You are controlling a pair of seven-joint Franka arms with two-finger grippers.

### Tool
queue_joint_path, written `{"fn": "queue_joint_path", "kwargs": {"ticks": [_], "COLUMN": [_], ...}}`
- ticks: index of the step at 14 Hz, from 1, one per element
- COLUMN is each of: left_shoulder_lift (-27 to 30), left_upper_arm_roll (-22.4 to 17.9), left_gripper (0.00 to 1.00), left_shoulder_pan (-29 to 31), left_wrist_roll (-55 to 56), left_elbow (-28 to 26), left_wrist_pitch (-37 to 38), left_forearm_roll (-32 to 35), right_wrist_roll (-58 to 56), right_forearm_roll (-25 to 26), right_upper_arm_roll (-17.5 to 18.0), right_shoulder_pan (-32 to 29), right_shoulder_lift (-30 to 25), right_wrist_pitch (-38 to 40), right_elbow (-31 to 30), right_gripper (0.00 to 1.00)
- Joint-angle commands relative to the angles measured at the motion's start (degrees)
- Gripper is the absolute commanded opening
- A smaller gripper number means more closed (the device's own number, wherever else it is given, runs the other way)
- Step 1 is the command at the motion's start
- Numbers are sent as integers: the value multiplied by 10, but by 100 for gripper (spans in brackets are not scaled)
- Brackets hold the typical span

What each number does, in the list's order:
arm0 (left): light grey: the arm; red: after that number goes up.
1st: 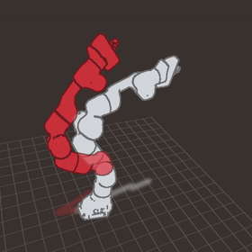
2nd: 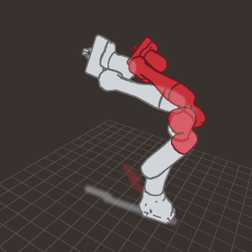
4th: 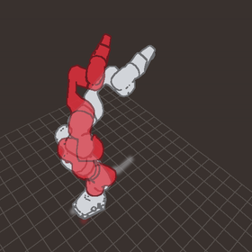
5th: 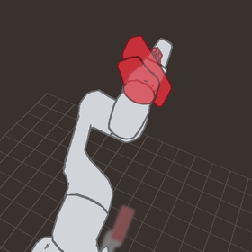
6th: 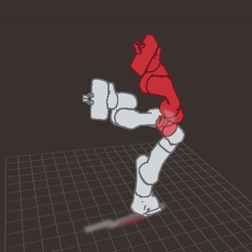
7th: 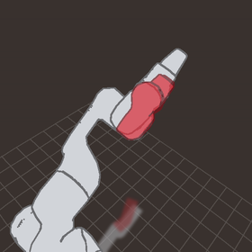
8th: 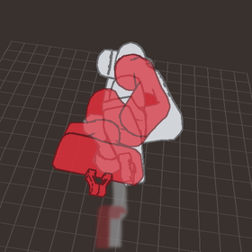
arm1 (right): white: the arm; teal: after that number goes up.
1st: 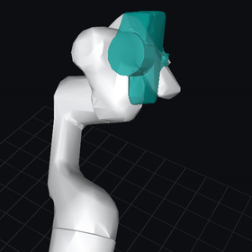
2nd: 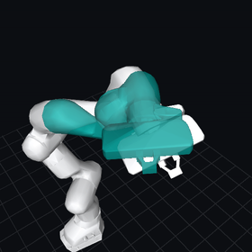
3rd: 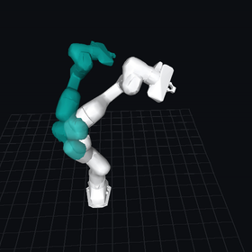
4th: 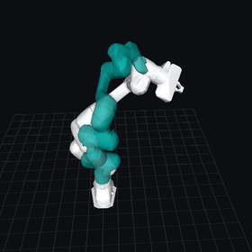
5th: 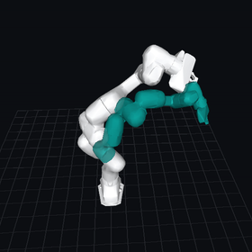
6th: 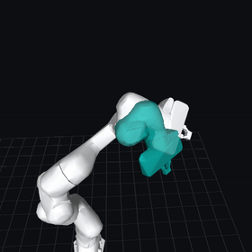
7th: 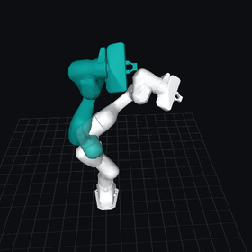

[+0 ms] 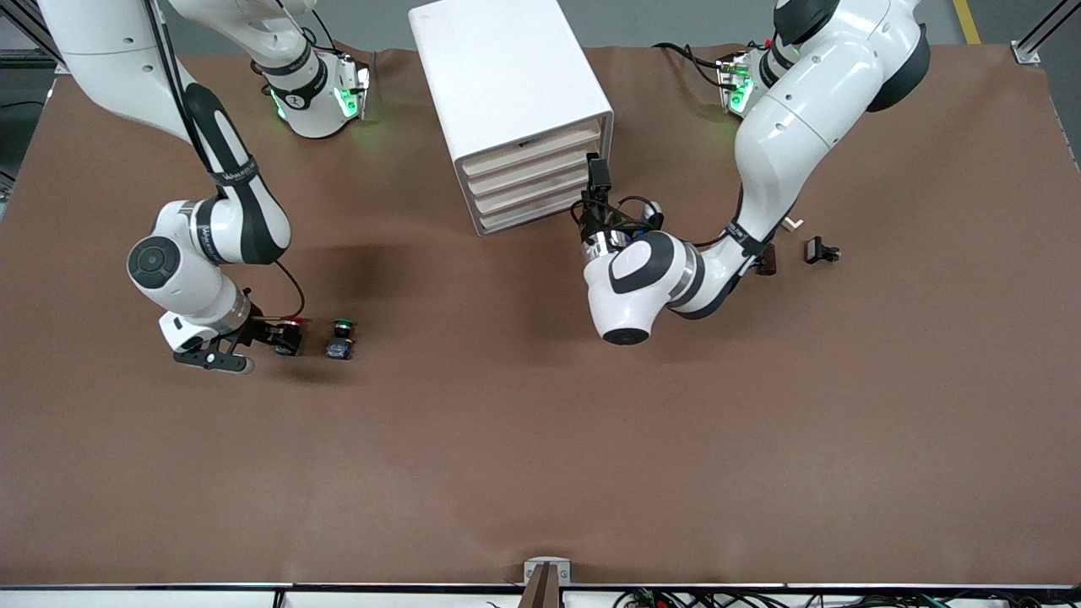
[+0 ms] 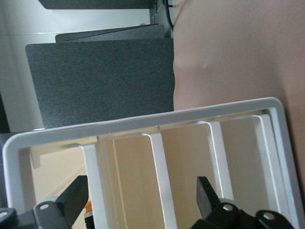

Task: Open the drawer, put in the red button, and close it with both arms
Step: 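Hook the top drawer with the left gripper while the right gripper grasps the red button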

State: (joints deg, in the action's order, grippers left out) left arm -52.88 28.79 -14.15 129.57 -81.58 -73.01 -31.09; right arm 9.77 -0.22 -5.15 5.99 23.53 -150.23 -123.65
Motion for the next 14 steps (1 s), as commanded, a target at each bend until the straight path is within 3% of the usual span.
{"fn": "queue_joint_path", "kwargs": {"ticks": [1,5,9,11,12,14], "left_shoulder_lift": [-19,-34,-36,-37,-37,-37], "left_upper_arm_roll": [-6,-6,-6,-6,-6,-6], "left_gripper": [100,100,44,24,17,13], "left_shoulder_pan": [-18,-28,-40,-40,-41,-49], "left_wrist_roll": [21,44,52,66,67,67], "left_elbow": [20,19,19,18,18,17], "left_wrist_pitch": [17,16,16,16,16,16], "left_forearm_roll": [-13,-13,-16,-20,-21,-21], "right_wrist_roll": [8,8,11,13,13,32], "right_forearm_roll": [-4,-4,-5,-6,-6,-6], "right_upper_arm_roll": [1,1,1,1,1,2], "right_shoulder_pan": [1,-4,-1,0,1,3], "right_shoulder_lift": [19,41,43,43,43,43], "right_wrist_pitch": [-2,-1,-1,-1,-1,0], "right_elbow": [10,16,16,16,16,16], "right_gripper": [100,100,100,100,96,62]}}
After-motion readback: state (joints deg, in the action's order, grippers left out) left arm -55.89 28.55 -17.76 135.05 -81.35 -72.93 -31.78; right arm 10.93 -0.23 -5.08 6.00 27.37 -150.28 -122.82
